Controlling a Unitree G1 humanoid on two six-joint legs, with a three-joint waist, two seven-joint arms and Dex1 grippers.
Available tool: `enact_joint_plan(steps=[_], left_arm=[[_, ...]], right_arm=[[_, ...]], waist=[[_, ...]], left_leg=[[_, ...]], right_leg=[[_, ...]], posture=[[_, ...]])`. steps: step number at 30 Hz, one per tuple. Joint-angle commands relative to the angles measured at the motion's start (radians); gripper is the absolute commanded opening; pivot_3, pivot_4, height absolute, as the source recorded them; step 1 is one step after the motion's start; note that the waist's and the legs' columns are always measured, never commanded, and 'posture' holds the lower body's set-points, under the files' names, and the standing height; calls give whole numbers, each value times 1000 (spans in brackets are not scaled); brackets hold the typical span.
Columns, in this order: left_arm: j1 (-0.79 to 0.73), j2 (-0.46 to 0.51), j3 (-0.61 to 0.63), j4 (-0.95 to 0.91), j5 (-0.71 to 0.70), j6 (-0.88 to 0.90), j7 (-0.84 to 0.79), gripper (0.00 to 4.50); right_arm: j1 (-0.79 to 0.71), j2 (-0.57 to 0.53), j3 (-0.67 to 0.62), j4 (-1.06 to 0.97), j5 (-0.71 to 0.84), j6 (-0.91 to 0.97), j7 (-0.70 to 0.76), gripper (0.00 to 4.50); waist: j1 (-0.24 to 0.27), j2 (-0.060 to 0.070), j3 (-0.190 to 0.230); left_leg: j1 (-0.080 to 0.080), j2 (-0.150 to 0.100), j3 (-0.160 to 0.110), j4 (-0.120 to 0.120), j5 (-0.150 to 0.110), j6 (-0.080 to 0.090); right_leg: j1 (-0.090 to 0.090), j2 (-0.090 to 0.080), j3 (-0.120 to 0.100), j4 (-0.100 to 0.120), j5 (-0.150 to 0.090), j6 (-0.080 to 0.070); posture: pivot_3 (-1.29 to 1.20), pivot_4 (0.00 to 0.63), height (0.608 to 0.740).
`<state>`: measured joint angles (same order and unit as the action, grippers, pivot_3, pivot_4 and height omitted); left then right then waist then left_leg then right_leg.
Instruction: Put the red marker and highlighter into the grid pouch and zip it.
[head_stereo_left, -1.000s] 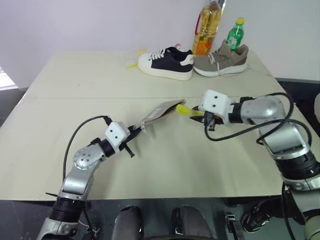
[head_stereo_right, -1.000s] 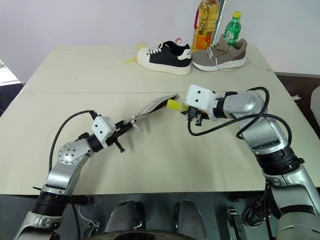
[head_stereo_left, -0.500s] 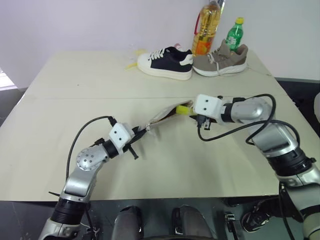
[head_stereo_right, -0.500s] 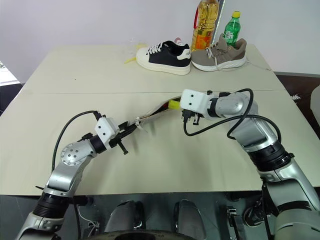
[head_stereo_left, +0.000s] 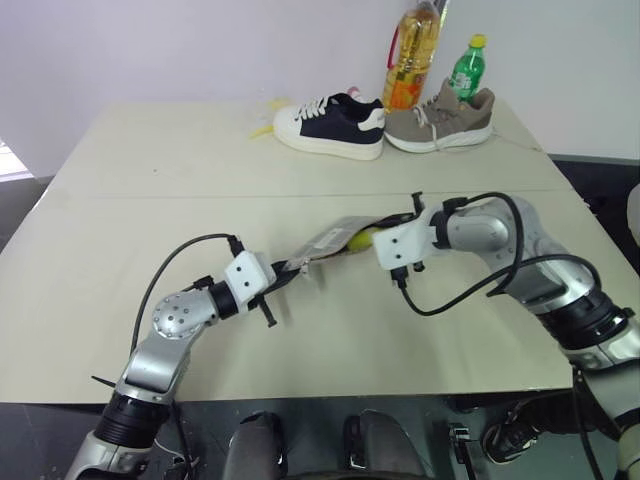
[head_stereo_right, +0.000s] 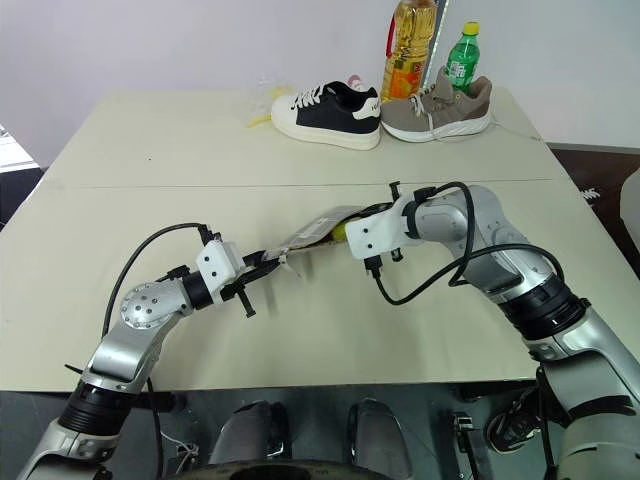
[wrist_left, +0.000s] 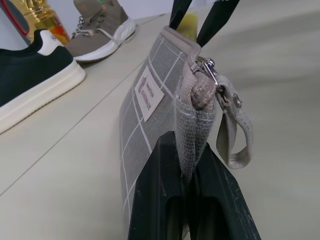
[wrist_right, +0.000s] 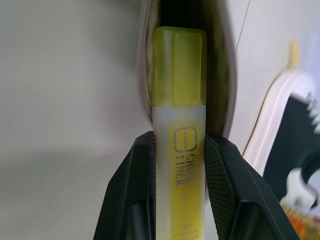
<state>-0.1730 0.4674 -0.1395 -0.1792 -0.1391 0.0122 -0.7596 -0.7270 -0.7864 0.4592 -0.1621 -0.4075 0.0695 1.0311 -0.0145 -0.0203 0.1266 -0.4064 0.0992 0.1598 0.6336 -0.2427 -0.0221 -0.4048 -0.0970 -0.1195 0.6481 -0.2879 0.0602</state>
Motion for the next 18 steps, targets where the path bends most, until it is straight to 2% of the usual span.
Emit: enact_joint_plan(steps=[1, 5, 11, 14, 18], left_arm=[[-21, -8, -6, -50, -16, -7, -5, 0], [-19, -12, -2, -50, -18, -5, -4, 0], [-13, -25, 16, -47, -34, 3, 9, 0], [-15, -49, 40, -40, -60, 20, 33, 0], [-50, -112, 90, 3, -111, 44, 91, 0]], right_arm=[[-11, 35, -17, -53, 6, -13, 2, 799], [4, 49, -29, -60, 21, -22, 24, 799], [12, 33, -92, -55, 69, -25, 27, 3631], [10, 41, -194, -54, 192, 60, 49, 3631], [-10, 129, -425, -88, 521, 404, 54, 3631]], waist=[[1, 0, 0], [3, 0, 0], [1, 0, 0], [1, 0, 0], [4, -1, 0]], left_leg=[[0, 0, 0, 0, 0, 0], [0, 0, 0, 1, 0, 0], [0, 0, 0, 1, 0, 0], [0, 0, 0, 1, 0, 0], [0, 0, -1, 1, 0, 0]], right_leg=[[0, 0, 0, 0, 0, 0], [1, 0, 0, 0, 0, 0], [1, 0, 0, 0, 0, 0], [1, 0, 0, 0, 0, 0], [2, 0, 0, 0, 0, 0]], posture=[[0, 150, 705], [0, 150, 705], [0, 150, 705], [0, 150, 705], [0, 150, 705]])
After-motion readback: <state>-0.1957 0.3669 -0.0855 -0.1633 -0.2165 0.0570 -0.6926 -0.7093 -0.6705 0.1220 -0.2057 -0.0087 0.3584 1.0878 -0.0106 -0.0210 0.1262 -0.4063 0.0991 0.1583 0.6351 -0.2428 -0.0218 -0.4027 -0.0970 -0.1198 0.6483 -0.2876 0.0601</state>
